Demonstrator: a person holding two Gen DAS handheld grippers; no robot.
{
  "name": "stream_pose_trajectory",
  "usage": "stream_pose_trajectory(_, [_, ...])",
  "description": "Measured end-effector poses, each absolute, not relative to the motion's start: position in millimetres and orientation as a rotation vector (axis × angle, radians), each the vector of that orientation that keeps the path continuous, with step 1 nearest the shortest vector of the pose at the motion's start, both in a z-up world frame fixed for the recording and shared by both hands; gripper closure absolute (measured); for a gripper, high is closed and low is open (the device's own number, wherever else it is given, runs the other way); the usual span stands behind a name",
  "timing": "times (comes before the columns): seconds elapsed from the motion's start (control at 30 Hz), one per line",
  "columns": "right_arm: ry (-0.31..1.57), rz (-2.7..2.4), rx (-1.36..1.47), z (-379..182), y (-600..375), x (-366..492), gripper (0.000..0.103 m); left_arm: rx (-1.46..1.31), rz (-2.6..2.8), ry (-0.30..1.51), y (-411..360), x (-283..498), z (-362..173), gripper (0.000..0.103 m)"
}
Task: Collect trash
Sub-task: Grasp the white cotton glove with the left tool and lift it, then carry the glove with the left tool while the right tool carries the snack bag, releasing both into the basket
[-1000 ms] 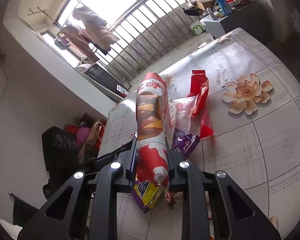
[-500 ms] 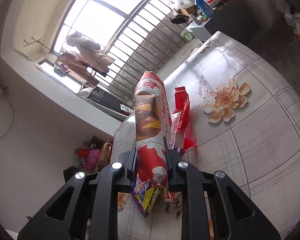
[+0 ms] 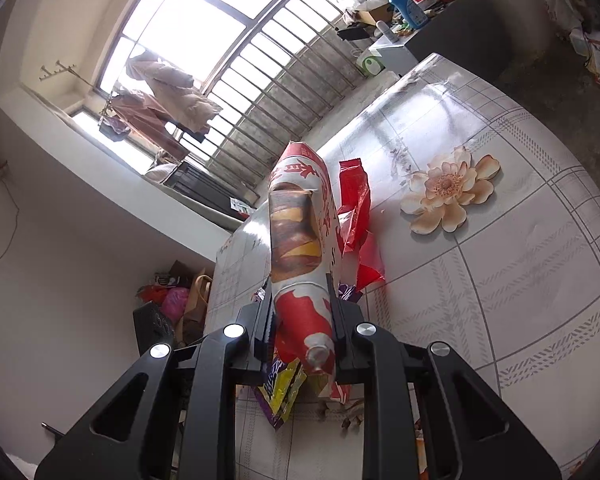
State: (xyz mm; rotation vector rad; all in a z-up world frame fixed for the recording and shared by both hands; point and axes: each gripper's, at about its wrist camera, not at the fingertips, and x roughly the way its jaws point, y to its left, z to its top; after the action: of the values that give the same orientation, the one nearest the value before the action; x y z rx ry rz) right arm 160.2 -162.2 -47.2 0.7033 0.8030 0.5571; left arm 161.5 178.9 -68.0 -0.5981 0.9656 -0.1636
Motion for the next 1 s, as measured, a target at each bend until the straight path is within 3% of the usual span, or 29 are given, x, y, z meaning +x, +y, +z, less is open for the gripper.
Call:
stream_pose_trajectory(0.17, [0.804,0.547,0.697,-47.9,-163.7,161.5,0.083,-0.509,-0.144,0.95,165.7,169.5,-69.9,0.073])
stream_pose_trajectory(0.23, [0.805,0.541,0.698,-48.3,-164.3,161.3,0.083,-0.494,-0.147,0.954,161.7,170.6,-70.0,0.087])
stream_pose_trajectory(0.33, [0.803,0.536,0.698,-49.3,-166.6,160.7,0.083,-0.48,-0.153,0.938,159.7,167.5,-64.8,0.097])
stream_pose_trajectory(0.43, [0.792,0.529,0.695,-46.6,-167.9,157.8,0.083,-0.45,-0.161,0.892,158.2,161.2,-50.2,0.101])
stream_pose_trajectory(1.0, [0.647,0.463,0.748,-28.3,-221.7,121.9,0.083,-0.401,-0.41,0.603,117.2,150.2,73.2,0.102])
